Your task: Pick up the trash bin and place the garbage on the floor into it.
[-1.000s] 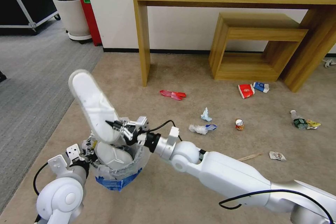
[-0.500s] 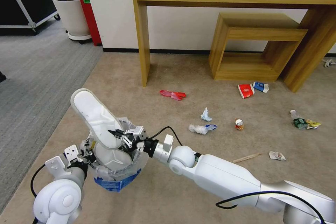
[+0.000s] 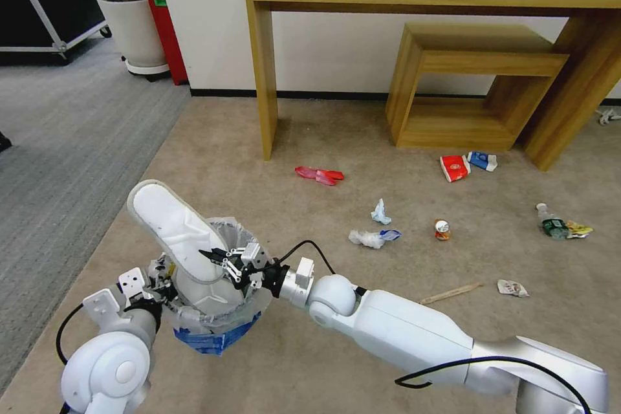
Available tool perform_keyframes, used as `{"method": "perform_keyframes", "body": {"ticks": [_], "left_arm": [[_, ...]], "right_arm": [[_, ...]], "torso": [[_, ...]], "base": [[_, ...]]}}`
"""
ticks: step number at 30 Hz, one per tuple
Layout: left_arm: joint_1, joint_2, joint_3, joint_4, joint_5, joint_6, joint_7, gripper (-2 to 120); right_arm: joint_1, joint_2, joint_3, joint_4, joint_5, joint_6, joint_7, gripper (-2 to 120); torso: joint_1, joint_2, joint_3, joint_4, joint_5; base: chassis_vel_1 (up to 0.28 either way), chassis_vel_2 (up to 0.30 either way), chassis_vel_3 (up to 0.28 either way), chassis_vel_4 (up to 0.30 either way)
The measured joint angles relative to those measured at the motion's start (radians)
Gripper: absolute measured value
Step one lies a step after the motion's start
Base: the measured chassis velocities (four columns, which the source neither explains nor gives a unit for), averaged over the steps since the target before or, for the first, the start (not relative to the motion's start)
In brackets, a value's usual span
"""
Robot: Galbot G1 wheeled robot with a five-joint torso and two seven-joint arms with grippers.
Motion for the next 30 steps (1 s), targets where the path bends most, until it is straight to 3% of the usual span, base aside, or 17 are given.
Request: {"method": "perform_keyframes", "body": {"ticks": [5, 12, 16, 19, 20, 23, 28, 30], "left_arm": [[-0.001, -0.002, 0.002, 0.000, 0.000, 0.000, 0.000, 0], [-0.005, -0.004, 0.004, 0.006, 0.000, -0.001, 0.000, 0], [-0.006, -0.005, 0.004, 0.008, 0.000, -0.001, 0.000, 0], [-0.006, -0.005, 0.003, 0.015, 0.002, -0.001, 0.000, 0], [-0.006, -0.005, 0.003, 0.015, 0.002, -0.001, 0.000, 0], [0.003, 0.003, -0.012, 0.021, 0.006, -0.001, 0.001, 0], [0.007, 0.011, -0.023, 0.024, 0.007, -0.001, 0.002, 0], [0.009, 0.018, -0.026, 0.028, 0.007, -0.002, 0.004, 0]], "right_arm": [[-0.002, -0.004, 0.005, -0.004, -0.008, -0.001, 0.001, 25], [-0.008, 0.002, 0.027, -0.014, -0.021, 0.002, 0.004, 55], [-0.010, 0.002, 0.032, -0.014, -0.022, 0.003, 0.011, 62], [-0.022, -0.017, 0.102, 0.067, 0.060, -0.041, 0.076, 80], [-0.022, -0.017, 0.102, 0.067, 0.060, -0.041, 0.076, 80], [-0.036, -0.064, 0.219, 0.195, 0.162, -0.122, 0.191, 95], [-0.059, -0.126, 0.336, 0.295, 0.232, -0.184, 0.280, 100], [-0.084, -0.181, 0.429, 0.355, 0.255, -0.223, 0.333, 100]], "torso": [[0.000, 0.000, 0.000, 0.0000, 0.0000], [0.000, 0.000, 0.000, 0.0000, 0.0000], [0.000, 0.000, 0.000, 0.0000, 0.0000], [0.000, 0.000, 0.000, 0.0001, 0.0001], [0.000, 0.000, 0.000, 0.0001, 0.0001], [0.000, 0.000, 0.000, 0.0001, 0.0001], [0.000, 0.000, 0.000, 0.0001, 0.0001], [0.000, 0.000, 0.000, -0.0001, 0.0001]], "base": [[0.000, 0.000, 0.000, 0.000], [0.000, 0.000, 0.000, 0.000], [0.000, 0.000, 0.000, 0.000], [0.000, 0.000, 0.000, 0.000], [0.000, 0.000, 0.000, 0.000], [0.000, 0.000, 0.000, 0.000], [0.000, 0.000, 0.000, 0.000], [0.000, 0.000, 0.000, 0.000]]}}
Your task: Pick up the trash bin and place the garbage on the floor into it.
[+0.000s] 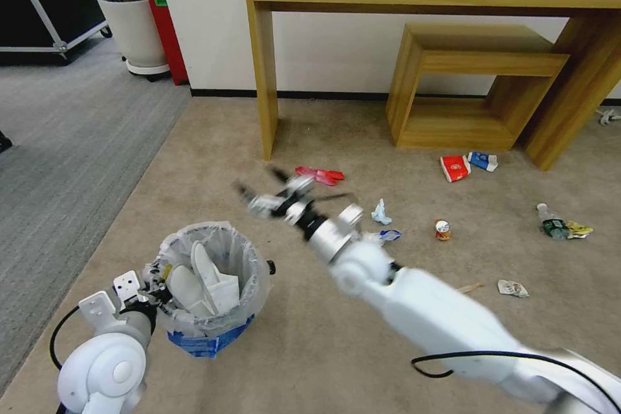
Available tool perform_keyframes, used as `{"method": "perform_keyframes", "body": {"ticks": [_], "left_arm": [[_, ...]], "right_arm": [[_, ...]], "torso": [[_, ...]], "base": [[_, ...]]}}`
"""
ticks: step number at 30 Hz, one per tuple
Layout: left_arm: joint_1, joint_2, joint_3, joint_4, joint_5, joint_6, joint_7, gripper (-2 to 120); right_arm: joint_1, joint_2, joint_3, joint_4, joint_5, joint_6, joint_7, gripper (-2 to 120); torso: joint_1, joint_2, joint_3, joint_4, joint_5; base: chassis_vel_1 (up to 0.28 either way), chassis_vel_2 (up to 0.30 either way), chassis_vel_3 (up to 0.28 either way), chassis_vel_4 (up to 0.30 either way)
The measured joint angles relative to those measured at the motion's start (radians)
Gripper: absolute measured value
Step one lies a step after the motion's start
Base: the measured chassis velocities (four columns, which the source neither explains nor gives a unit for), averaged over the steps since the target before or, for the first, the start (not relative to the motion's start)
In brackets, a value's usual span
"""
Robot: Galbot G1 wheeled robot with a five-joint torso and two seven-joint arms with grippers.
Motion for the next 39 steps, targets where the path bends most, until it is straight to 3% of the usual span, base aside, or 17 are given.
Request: {"method": "perform_keyframes", "body": {"ticks": [1, 9, 20, 39], "left_arm": [[0.000, 0.000, 0.000, 0.000, 0.000, 0.000, 0.000, 0], [0.020, 0.014, -0.022, -0.005, 0.040, 0.003, 0.030, 0], [0.061, 0.005, -0.068, -0.037, 0.081, 0.035, 0.048, 0], [0.107, 0.017, -0.119, -0.073, 0.096, 0.026, 0.089, 0]], "right_arm": [[0.000, 0.000, 0.000, 0.000, 0.000, 0.000, 0.000, 100], [-0.141, -0.134, 0.298, 0.105, -0.014, -0.113, 0.154, 100], [-0.396, -0.193, 0.507, 0.188, -0.117, -0.301, 0.387, 100], [-0.691, -0.160, 0.732, 0.255, -0.236, -0.265, 0.399, 100]], "torso": [[0.000, 0.000, 0.000, 0.0000, 0.0000], [0.000, 0.000, 0.000, -0.0001, 0.0001], [0.000, 0.000, 0.000, 0.0001, 0.0000], [0.000, 0.000, 0.000, 0.0001, -0.0002]], "base": [[0.000, 0.000, 0.000, 0.000], [0.000, 0.000, 0.000, 0.000], [0.000, 0.000, 0.000, 0.000], [0.000, 0.000, 0.000, 0.000]]}}
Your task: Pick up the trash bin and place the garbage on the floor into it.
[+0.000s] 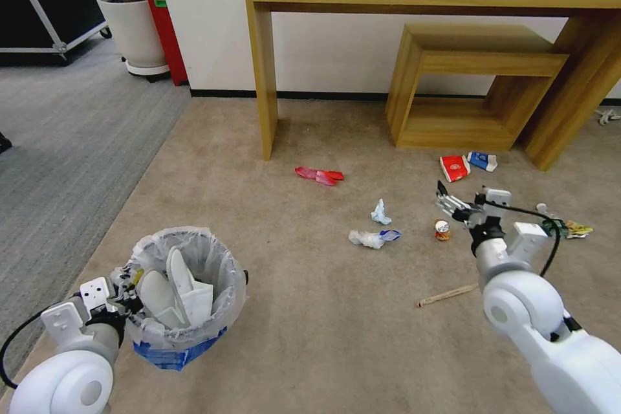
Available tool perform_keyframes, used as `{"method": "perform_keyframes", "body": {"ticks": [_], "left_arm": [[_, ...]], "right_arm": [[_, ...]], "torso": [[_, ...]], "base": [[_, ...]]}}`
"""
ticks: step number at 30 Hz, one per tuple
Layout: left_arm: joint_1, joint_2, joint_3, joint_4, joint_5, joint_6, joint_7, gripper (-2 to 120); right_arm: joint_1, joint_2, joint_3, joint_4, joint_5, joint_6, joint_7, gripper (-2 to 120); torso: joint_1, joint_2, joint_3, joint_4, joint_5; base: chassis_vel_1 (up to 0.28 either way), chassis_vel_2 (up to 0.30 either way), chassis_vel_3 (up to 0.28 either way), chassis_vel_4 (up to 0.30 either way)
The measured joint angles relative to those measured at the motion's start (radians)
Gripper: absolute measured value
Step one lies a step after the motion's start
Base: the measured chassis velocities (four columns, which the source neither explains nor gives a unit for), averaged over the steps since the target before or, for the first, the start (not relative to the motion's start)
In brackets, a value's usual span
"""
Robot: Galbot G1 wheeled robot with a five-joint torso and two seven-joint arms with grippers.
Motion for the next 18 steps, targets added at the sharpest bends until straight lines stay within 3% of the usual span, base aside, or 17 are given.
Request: {"method": "perform_keyframes", "body": {"ticks": [18], "left_arm": [[0.034, -0.019, -0.012, -0.020, 0.020, -0.019, 0.031, 0]], "right_arm": [[-0.078, 0.045, 0.032, 0.031, -0.083, -0.007, -0.018, 94]], "torso": [[0.000, 0.000, 0.000, 0.0000, 0.0000]], "base": [[0.000, 0.000, 0.000, 0.000]]}}
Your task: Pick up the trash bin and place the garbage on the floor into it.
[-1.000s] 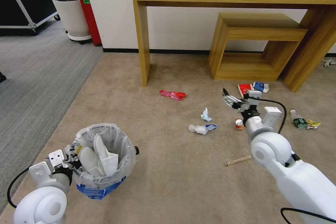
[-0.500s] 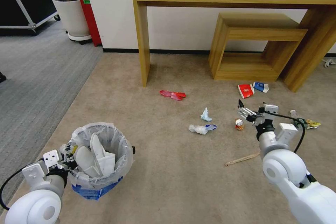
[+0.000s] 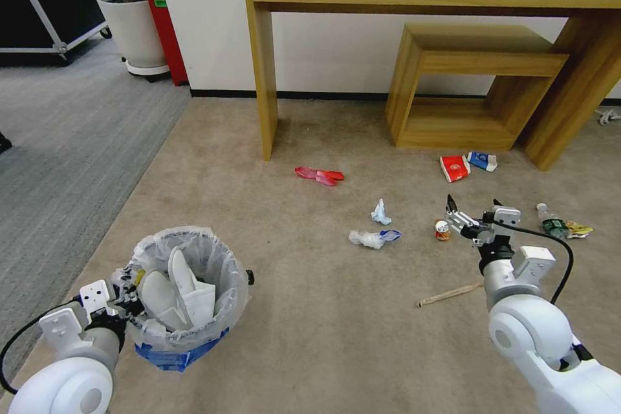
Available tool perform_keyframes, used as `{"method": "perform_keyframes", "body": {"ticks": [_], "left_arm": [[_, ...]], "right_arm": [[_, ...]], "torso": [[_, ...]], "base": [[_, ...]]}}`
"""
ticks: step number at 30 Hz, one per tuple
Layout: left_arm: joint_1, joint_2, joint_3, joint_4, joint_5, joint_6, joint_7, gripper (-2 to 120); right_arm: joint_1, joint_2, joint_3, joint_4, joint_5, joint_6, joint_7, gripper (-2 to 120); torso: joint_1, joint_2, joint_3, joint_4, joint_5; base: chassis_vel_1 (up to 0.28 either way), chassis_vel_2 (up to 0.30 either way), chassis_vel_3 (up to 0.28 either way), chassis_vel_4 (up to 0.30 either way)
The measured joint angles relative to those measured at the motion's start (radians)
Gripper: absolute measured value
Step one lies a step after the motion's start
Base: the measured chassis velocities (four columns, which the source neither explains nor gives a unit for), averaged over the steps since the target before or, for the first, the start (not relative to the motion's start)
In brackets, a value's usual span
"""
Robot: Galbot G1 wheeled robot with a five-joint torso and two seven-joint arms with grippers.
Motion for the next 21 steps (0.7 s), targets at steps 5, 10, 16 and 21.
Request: {"method": "perform_keyframes", "body": {"ticks": [5, 10, 16, 21], "left_arm": [[0.008, -0.001, -0.006, -0.001, -0.001, -0.002, 0.004, 0], [0.011, -0.004, -0.009, -0.002, -0.001, -0.003, 0.007, 0], [0.014, -0.006, -0.011, -0.009, -0.003, -0.004, 0.007, 0], [0.016, -0.008, -0.011, -0.011, -0.004, -0.004, 0.007, 0]], "right_arm": [[0.004, 0.001, -0.006, 0.001, 0.000, -0.003, -0.002, 92], [0.007, 0.001, -0.011, 0.001, 0.000, -0.003, -0.004, 91], [0.008, 0.002, -0.013, 0.000, 0.000, -0.003, -0.006, 90], [0.008, 0.002, -0.014, 0.000, 0.000, -0.003, -0.007, 89]], "torso": [[0.000, 0.000, 0.000, 0.0001, -0.0001], [0.000, 0.000, 0.000, 0.0000, 0.0000], [0.000, 0.000, 0.000, 0.0001, -0.0001], [0.000, 0.000, 0.000, 0.0000, 0.0000]], "base": [[-0.017, 0.015, 0.028, -0.015], [-0.095, 0.087, 0.096, -0.092], [-0.072, 0.075, 0.084, -0.085], [-0.056, 0.049, 0.049, -0.058]]}}
